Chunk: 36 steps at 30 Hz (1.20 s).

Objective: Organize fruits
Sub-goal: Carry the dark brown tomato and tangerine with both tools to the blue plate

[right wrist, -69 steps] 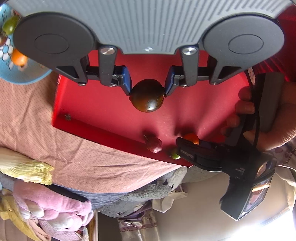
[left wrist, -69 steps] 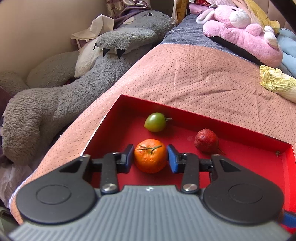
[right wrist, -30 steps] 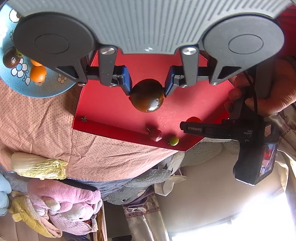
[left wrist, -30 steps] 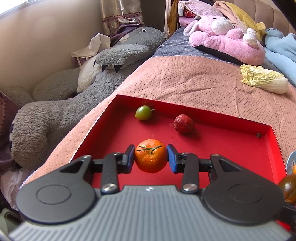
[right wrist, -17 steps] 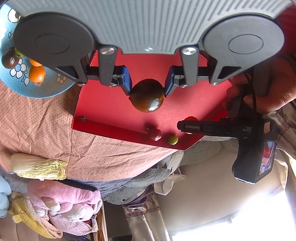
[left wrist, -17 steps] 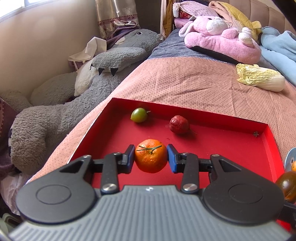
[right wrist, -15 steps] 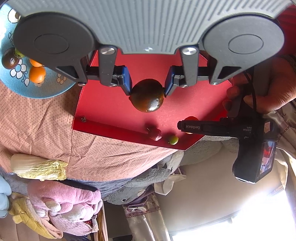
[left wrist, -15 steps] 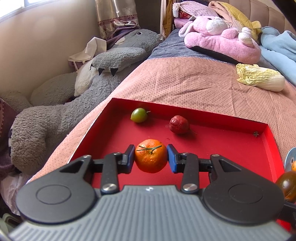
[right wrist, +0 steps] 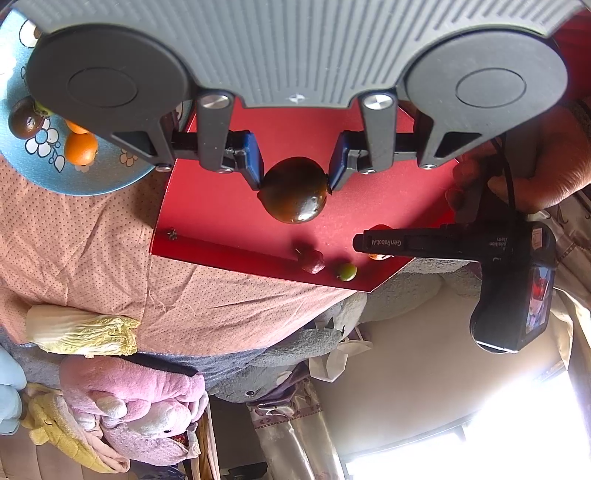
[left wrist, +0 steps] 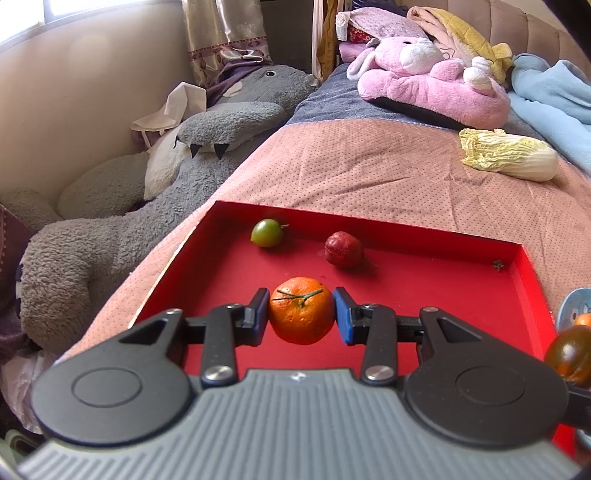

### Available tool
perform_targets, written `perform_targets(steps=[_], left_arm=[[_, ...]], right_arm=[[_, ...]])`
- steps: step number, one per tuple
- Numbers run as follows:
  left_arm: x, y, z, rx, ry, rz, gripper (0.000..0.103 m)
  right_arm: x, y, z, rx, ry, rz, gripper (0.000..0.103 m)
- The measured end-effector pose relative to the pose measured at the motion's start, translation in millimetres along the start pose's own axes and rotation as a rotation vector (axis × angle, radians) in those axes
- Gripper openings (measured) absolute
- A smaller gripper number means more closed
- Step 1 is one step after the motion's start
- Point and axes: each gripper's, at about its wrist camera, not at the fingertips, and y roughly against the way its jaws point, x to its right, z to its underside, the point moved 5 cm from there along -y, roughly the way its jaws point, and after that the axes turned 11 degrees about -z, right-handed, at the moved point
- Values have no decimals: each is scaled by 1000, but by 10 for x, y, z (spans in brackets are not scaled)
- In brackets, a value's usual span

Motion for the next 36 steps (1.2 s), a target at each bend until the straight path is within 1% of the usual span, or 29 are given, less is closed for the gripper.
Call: perform_targets(steps=[7, 13, 25, 36], left_arm=[[124, 83, 74, 3, -22, 20, 40], [200, 168, 76, 43, -63, 17, 40], [384, 277, 91, 65, -94, 61, 40], [682, 434, 179, 74, -136, 131, 40]], right_arm=[[47, 80, 12, 10, -9, 5, 44], [179, 240, 68, 22, -28, 32, 44], [675, 691, 294, 44, -98, 143, 44], [1068, 1072, 514, 37, -130, 246, 44]])
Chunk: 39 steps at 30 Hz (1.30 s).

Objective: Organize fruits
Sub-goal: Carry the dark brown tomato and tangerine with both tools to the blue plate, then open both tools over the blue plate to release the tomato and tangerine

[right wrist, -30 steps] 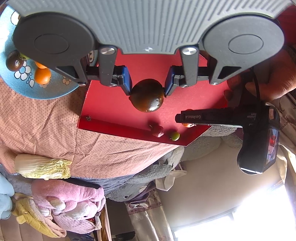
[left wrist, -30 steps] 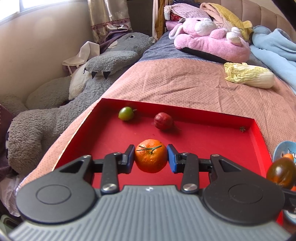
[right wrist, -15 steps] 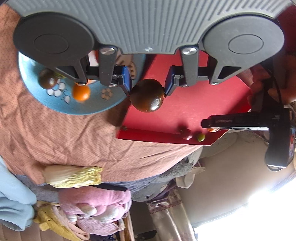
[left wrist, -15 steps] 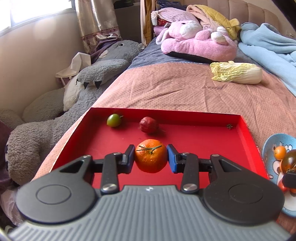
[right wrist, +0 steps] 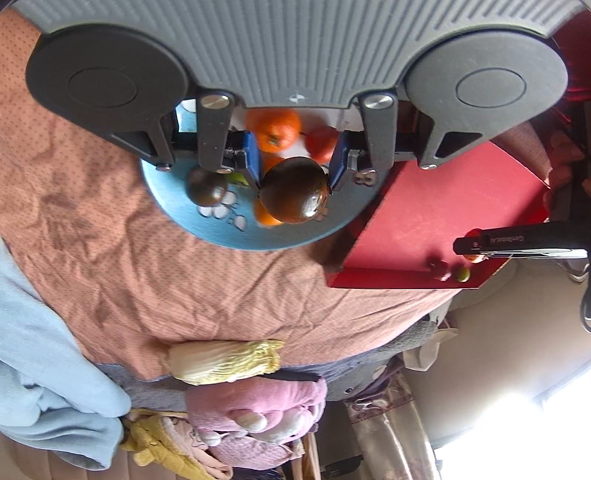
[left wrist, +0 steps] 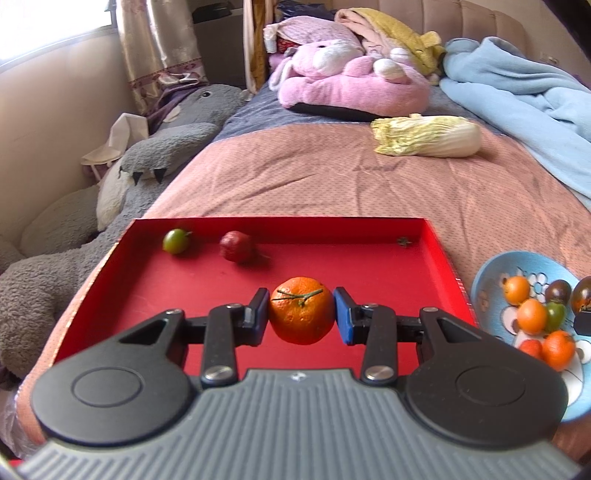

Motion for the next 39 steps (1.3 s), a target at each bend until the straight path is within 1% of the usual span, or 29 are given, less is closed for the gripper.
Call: perform_targets(steps=[6, 14, 19, 23, 27, 34, 36, 38, 39], left_arm=[[284, 125, 11, 18, -41, 64, 40], [703, 308, 68, 35, -109, 157, 40], [942, 355, 128, 37, -163, 202, 40], [1136, 361, 163, 30, -195, 232, 40], [1311, 387, 174, 33, -225, 255, 40], [1468, 416, 140, 41, -260, 268, 41], [1490, 420, 130, 40, -260, 271, 41], [1508, 424, 125, 40, -260, 274, 41], [1516, 429, 126, 40, -261, 274, 41]], right_arm=[[226, 29, 97, -12, -23, 46, 44], [206, -54, 100, -26, 21, 70, 45], [277, -25, 127, -36, 12, 85, 45], [355, -2, 176, -54, -2, 98, 45], [371, -16, 215, -64, -8, 93, 45], [324, -34, 210, -70, 11, 76, 46], [321, -19, 209, -68, 10, 69, 50], [310, 18, 203, -52, 16, 66, 71], [302, 39, 200, -45, 22, 67, 75]])
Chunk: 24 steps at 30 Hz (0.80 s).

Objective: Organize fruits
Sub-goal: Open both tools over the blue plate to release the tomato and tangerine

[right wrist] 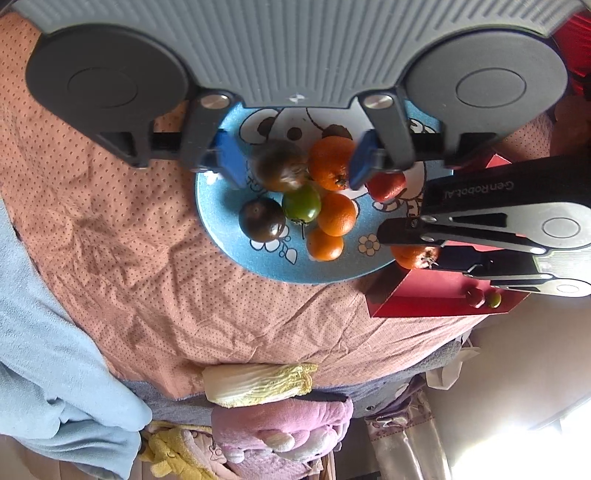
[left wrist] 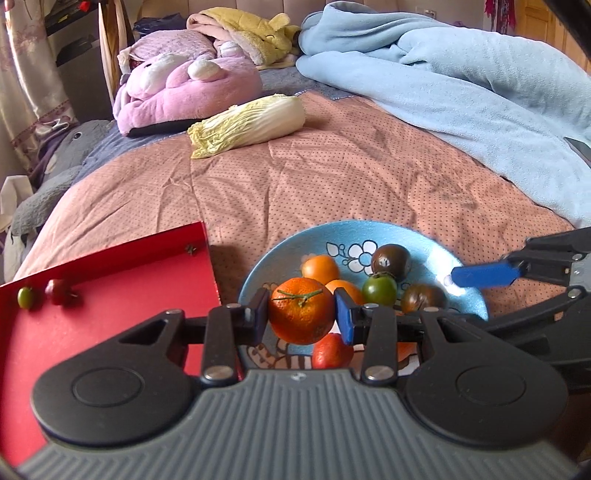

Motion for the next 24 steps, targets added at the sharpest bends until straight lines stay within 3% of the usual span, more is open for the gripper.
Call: perform_targets(steps=[2, 15, 18, 24], left_arm=[[13, 5, -3, -1, 3, 2, 42], [35, 82, -34, -12, 22, 25, 42], [39, 127, -44, 8, 25, 21, 50], [31, 183, -61, 18, 33, 32, 50]], right_arm=[[-15, 31, -1, 5, 16, 3, 80], [-37, 117, 25, 9, 36, 6, 82], [-54, 119, 23, 8, 40, 6, 82], [-91, 126, 17, 9, 44, 3, 82]])
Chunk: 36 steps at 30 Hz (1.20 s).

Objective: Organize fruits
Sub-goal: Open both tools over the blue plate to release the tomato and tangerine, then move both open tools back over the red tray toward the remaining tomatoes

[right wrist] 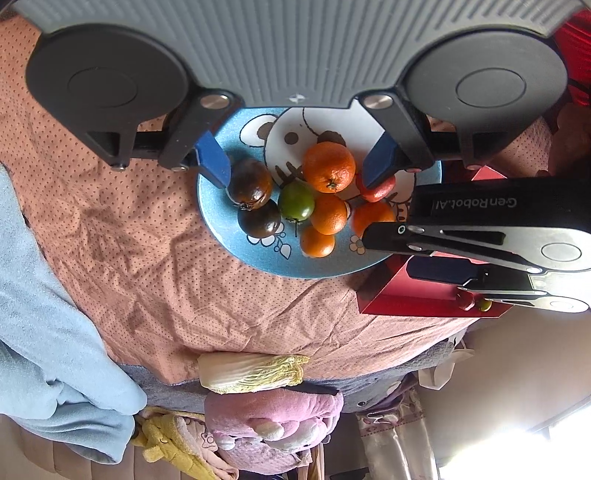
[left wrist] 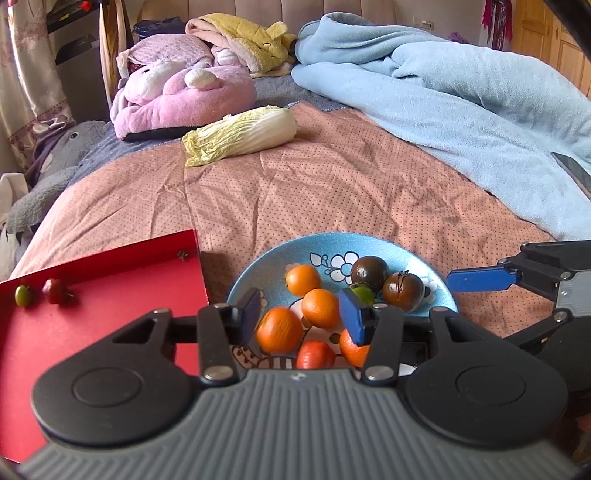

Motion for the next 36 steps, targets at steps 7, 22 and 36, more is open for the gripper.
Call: perform_targets(steps=[7, 22, 36], left_arm=[[-86, 52, 18, 9, 8, -7, 50], [-742, 82, 88, 18, 61, -98, 50], [-1410, 70, 175, 7, 123, -176, 50]], right_arm=[[-56, -1, -35, 4, -2, -4, 83], [-462, -196, -221, 9, 31, -65, 84], [-1018, -479, -425, 5, 60, -148, 84]])
